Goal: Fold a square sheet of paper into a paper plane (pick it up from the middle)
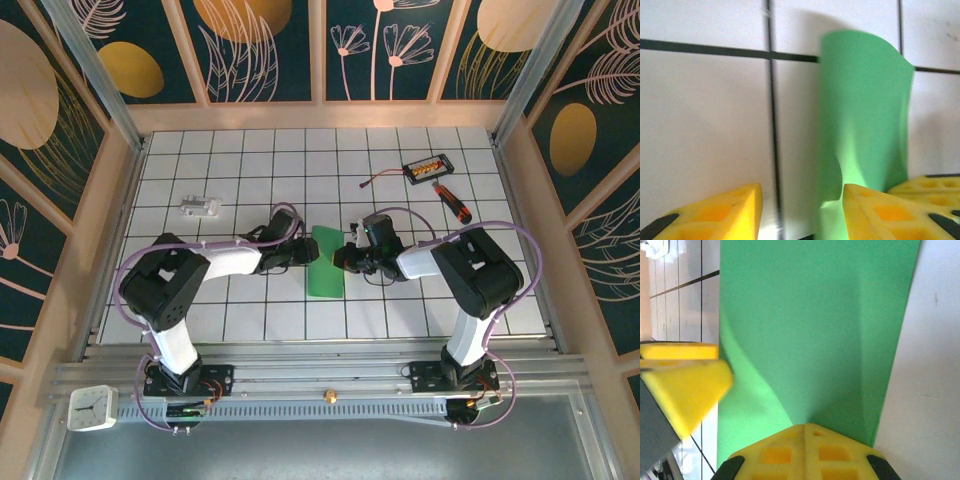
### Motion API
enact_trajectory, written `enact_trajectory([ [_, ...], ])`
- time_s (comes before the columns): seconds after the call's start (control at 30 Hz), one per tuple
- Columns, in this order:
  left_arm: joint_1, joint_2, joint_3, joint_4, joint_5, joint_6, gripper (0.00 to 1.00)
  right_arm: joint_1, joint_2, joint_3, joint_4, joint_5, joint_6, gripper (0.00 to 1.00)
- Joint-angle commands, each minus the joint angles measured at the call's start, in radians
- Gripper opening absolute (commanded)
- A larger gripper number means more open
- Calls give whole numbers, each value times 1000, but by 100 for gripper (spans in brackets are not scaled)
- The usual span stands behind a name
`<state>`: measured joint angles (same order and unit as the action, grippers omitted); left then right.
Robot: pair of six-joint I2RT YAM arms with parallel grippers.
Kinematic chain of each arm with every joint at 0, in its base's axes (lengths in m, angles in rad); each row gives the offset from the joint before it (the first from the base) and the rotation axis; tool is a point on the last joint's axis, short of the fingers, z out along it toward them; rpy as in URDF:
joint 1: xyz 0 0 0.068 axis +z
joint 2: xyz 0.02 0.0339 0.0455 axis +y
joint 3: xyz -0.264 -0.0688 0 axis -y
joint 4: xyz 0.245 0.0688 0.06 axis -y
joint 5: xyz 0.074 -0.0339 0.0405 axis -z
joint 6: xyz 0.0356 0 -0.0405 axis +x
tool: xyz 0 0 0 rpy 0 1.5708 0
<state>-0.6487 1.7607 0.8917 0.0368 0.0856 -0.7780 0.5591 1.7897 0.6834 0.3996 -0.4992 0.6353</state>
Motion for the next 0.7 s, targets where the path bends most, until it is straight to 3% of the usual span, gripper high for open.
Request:
enact_trajectory([
  [0.0,8,-89,6,-77,-58,-3,46,5,45,-18,-131,107,-6,1],
  [0.3,-61,-11,111,-40,117,-42,33,5,49,-15,-152,129,-2,0],
  [0.43,-61,47,144,-61,94,-13,23,5,47,-16,-150,129,-4,0],
  [0.67,-41,114,127,-80,11,19,14,5,42,-21,-157,140,-6,0],
])
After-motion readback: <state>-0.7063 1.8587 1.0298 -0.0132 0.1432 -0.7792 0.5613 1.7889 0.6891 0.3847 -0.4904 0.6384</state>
